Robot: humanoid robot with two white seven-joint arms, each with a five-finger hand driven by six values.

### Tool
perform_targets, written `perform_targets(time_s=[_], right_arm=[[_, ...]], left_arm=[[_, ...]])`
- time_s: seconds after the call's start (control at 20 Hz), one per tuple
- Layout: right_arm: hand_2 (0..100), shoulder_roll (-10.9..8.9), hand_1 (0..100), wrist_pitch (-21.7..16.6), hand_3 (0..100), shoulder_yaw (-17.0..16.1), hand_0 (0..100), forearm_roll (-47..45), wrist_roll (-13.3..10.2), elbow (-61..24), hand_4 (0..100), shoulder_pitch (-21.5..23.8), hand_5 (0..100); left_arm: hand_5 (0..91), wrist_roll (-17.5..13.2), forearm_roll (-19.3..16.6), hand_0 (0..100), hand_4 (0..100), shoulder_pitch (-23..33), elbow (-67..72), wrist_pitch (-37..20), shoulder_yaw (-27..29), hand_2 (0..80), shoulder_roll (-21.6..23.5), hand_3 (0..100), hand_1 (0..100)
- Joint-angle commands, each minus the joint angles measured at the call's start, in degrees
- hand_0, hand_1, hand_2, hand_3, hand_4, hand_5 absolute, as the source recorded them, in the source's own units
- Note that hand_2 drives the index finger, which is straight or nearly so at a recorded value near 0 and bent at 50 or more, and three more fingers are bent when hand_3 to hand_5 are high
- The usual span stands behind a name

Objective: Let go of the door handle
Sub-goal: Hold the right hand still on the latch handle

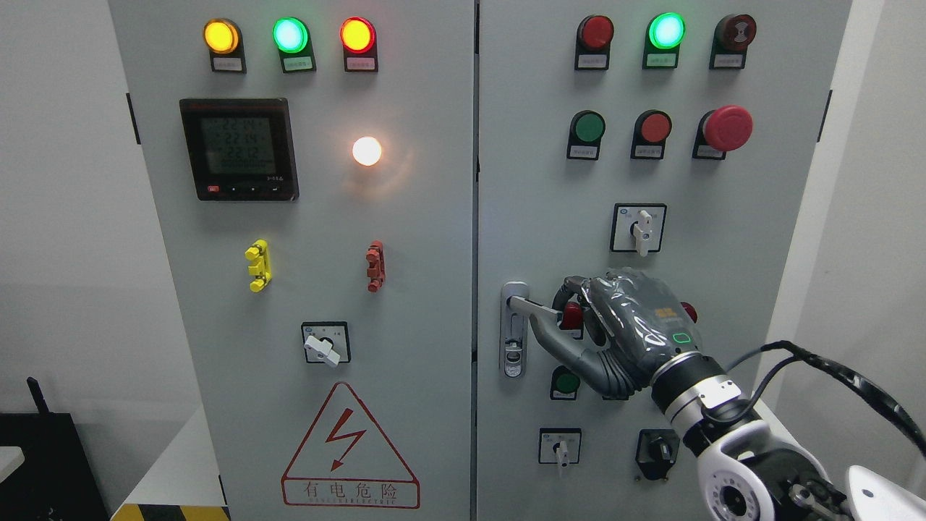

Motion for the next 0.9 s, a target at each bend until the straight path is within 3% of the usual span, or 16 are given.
perform_targets(time_s=[0.0, 0.85], right_arm=[[50, 0.25, 0, -0.12, 100, -0.12, 40, -0.23, -0.02, 0.04, 100, 0.03, 100], [53, 0.43, 0, -0.30, 100, -0.29, 40, -0.41, -0.11, 0.04, 100, 0.12, 100]], left_arm=[[0.0, 0.05, 0.00, 12, 0, 1.85, -1.76, -0.02, 0.00, 0.0, 0.00, 0, 39], [0.0, 0.05, 0.00, 12, 0, 1.85, -1.76, -0.02, 0.00, 0.0, 0.00, 0, 39]])
